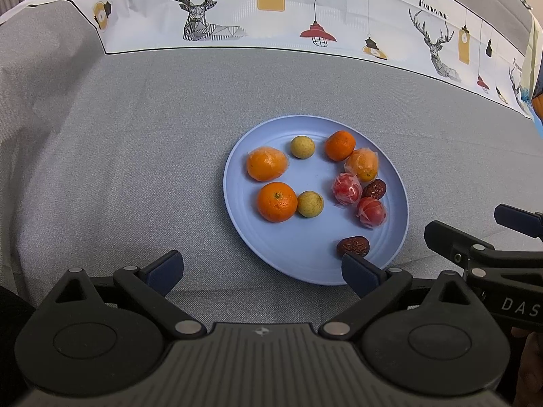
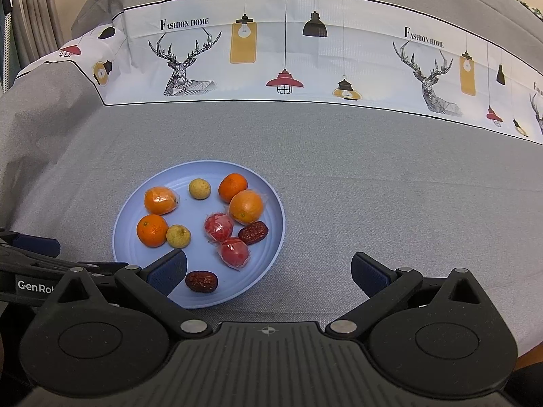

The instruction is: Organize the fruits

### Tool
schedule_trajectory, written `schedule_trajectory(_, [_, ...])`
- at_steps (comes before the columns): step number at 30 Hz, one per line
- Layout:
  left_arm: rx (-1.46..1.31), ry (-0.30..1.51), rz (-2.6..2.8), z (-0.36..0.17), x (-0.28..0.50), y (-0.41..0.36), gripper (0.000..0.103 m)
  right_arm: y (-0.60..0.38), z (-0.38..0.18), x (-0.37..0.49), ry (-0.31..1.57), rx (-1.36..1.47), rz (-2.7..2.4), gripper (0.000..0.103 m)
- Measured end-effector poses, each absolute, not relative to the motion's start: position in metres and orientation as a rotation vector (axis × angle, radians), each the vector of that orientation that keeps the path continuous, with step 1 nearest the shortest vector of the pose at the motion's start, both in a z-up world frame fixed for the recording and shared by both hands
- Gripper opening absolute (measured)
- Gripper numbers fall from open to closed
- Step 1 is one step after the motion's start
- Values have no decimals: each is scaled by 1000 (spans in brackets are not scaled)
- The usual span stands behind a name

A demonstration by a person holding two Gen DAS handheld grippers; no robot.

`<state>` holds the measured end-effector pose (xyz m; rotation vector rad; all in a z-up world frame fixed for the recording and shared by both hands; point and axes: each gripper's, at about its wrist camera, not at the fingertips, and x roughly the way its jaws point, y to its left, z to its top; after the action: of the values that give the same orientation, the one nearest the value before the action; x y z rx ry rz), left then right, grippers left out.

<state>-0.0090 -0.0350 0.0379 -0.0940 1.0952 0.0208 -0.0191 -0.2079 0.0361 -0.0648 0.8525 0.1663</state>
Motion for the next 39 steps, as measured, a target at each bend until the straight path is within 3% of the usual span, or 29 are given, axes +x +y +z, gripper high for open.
schedule_trajectory(39, [-106,1110,28,35,-6,-34,102,-208,33,-15,866,-67,160,102])
